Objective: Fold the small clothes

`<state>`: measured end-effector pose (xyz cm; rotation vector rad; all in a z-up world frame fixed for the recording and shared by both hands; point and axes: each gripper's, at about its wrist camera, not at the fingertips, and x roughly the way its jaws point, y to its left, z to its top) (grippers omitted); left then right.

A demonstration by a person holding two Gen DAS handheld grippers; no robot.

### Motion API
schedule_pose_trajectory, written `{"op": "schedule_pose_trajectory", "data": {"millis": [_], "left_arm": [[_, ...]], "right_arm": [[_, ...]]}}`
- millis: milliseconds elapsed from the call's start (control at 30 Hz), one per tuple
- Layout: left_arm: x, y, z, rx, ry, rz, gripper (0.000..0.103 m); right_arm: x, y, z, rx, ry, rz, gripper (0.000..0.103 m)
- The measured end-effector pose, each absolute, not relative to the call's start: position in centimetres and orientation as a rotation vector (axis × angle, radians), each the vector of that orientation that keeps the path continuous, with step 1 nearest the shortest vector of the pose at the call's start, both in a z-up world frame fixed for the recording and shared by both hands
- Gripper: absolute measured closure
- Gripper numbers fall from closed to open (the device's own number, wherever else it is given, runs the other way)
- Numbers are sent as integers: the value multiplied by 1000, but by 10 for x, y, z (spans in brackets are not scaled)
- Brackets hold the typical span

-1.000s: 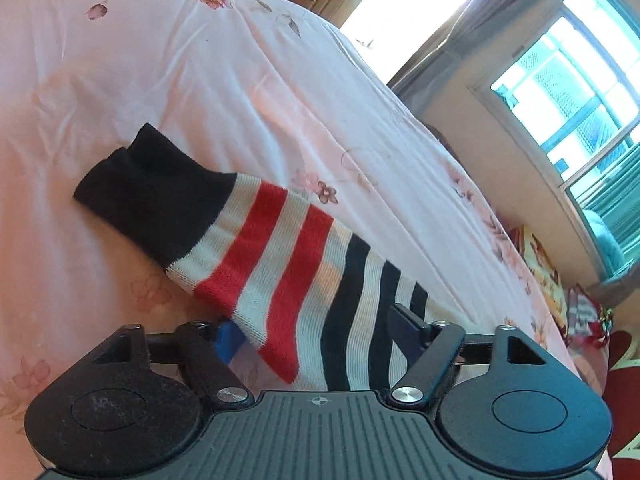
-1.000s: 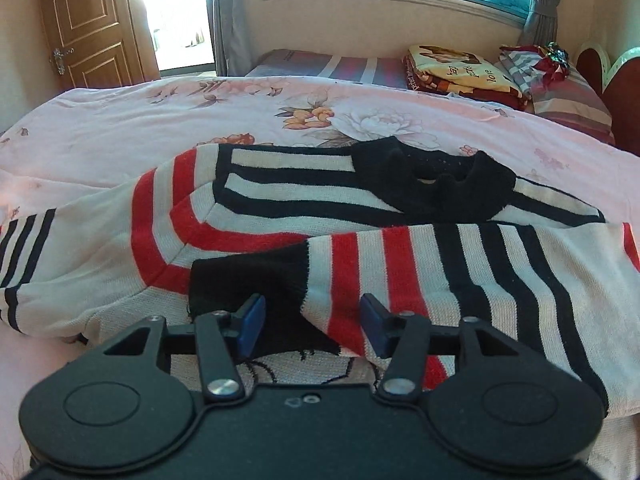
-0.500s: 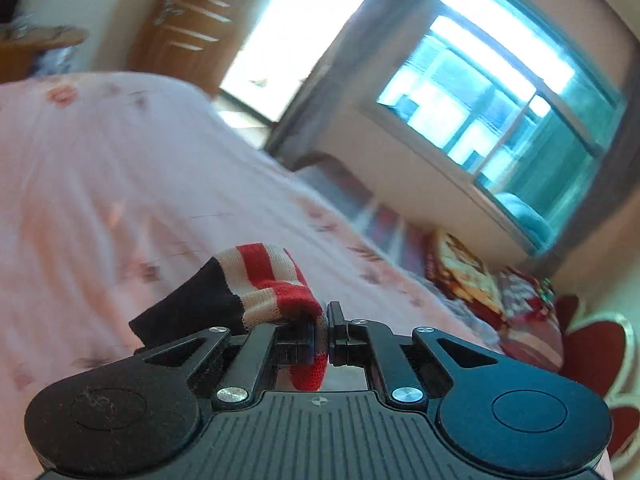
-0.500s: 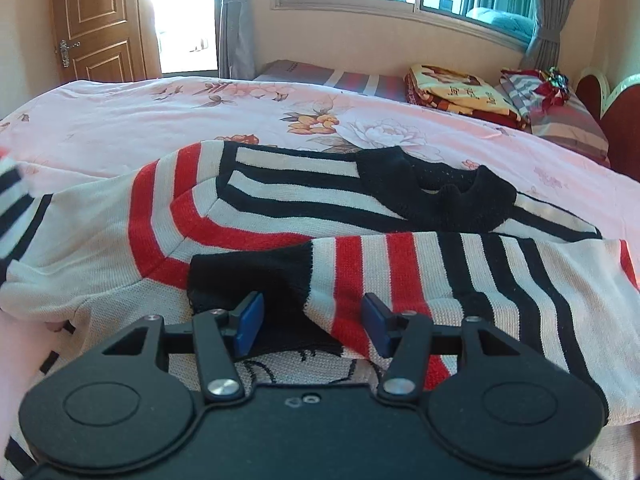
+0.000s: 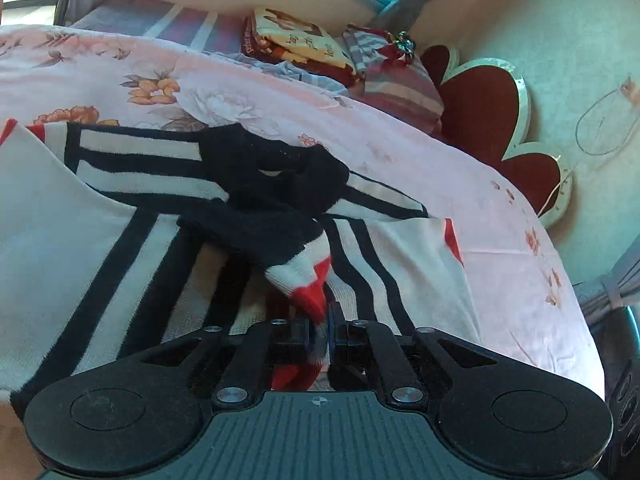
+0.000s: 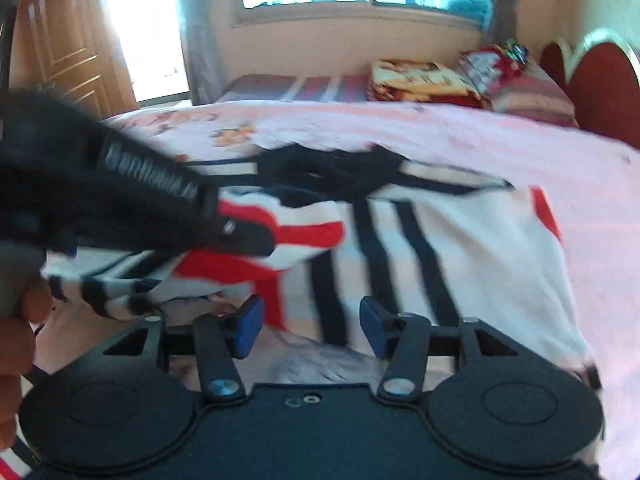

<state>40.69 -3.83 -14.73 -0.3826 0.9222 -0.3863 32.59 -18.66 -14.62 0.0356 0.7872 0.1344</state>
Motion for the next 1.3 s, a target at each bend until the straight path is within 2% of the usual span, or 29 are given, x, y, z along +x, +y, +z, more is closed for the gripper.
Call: {"op": "schedule_pose_trajectory", "data": {"millis": [33,67,100,167,233,333,433,500,533,600,633,700,800,900,1000,1033,1067,1100,1133,1167,1200,1233,1267,1300], "left_arm": [[400,-40,-144,-387,917,-389,91],[390,-38,-139,-390,901,-393,71],[382,-35,-131,-393,875,-391,38],[369,-34,-115,-364,792,-363,13],[364,-32,-96,-315,736,-352,13],[366,-9,-86,-302,703,-262,13],[368,25,-100,-241,695,-49,13],[371,46,-118,-192,708,82,13],[374,56,-130,-170,732,131,13],[377,69,-153,-165,792,163,13],[377,72,-164,-160,821,167,14],[373,71,-183,-140,844,147,18],[370,70,-192,-142,824,138,18],[374,74,-192,-152,831,122,18],[382,80,-188,-184,840,109,18],[389,82,-187,-191,840,113,18],[395,84,-187,-195,841,118,18],[401,87,-188,-204,842,119,18],[406,90,-189,-223,845,109,19],[410,93,-191,-239,848,102,26],[412,95,-192,-253,840,96,38],[412,97,-193,-260,826,89,43],[412,97,-192,-271,815,76,57],[412,97,-192,-283,806,67,64]], "right_arm": [[324,-195,-145,69,793,135,49],[323,-203,-145,113,798,143,46],[323,-207,-144,149,800,154,45],[323,-209,-141,195,795,186,40],[322,-204,-136,231,792,232,38],[324,-190,-130,284,797,296,22],[332,-165,-129,212,798,297,23],[344,-146,-136,101,810,241,28],[351,-140,-141,82,832,234,36],[361,-139,-148,113,856,238,58],[363,-141,-149,132,855,219,76],[360,-159,-142,241,809,191,91],[352,-184,-132,262,751,134,95],[359,-208,-148,289,832,59,95],[364,-221,-155,359,857,91,82],[367,-221,-154,370,851,102,73],[369,-222,-153,377,845,100,70],[371,-222,-153,372,837,84,73],[371,-223,-153,355,830,65,82],[370,-224,-153,337,822,57,94],[367,-226,-152,323,816,57,95],[364,-226,-150,302,801,58,96],[359,-226,-144,268,769,61,96],[355,-224,-136,218,725,60,96]]}}
